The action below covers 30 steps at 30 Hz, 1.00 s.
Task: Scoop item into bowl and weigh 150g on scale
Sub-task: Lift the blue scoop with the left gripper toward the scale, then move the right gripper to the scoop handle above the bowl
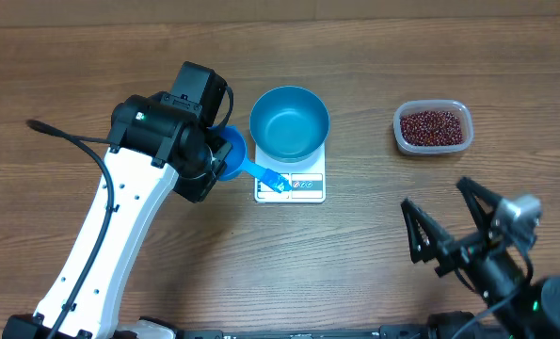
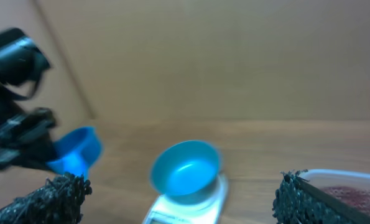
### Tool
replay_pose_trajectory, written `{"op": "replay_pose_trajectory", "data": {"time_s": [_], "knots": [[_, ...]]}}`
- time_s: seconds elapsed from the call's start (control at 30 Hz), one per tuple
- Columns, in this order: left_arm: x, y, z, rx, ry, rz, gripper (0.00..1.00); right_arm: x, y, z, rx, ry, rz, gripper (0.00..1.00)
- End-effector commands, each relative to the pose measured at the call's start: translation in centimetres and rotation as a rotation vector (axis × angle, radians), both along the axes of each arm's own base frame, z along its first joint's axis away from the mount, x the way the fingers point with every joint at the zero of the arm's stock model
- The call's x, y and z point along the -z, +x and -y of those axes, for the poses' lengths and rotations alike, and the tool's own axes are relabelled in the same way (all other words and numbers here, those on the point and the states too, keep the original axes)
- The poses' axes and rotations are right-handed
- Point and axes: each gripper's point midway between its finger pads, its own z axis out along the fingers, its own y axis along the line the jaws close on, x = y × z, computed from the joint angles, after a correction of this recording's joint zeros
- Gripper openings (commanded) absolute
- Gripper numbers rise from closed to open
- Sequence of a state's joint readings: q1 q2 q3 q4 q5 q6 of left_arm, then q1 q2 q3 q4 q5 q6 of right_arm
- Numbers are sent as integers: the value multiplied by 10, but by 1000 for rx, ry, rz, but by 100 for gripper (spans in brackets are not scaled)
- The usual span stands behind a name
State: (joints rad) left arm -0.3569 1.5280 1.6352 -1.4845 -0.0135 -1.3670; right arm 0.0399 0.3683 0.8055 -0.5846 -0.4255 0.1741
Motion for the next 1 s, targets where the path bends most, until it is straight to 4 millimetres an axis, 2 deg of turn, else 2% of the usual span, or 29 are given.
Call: {"op": "replay_pose_trajectory", "data": {"time_s": [0.0, 0.17, 0.27, 0.37, 0.47, 0.63, 0.77, 0.97], "knots": [[-4, 1, 0, -71, -10, 13, 4, -20, 3, -37, -251, 56, -27, 100], [-4, -2, 8, -112, -64, -10, 4, -30, 19, -57, -401, 181, -90, 100], [-4, -2, 8, -155, -73, -14, 4, -27, 32, -63, -433, 337, -238, 100], [-4, -3, 12, -188, -104, -29, 4, -13, 49, -63, -407, 440, -379, 100], [-5, -6, 22, -207, -160, -53, 4, 11, 72, -65, -360, 579, -584, 93], [-6, -9, 28, -264, -204, -80, 4, 37, 90, -76, -320, 660, -745, 91], [-7, -11, 34, -340, -247, -110, 4, 49, 100, -91, -275, 670, -788, 91], [-5, -7, 46, -384, -269, -108, 4, 34, 96, -125, -320, 658, -720, 91]]}}
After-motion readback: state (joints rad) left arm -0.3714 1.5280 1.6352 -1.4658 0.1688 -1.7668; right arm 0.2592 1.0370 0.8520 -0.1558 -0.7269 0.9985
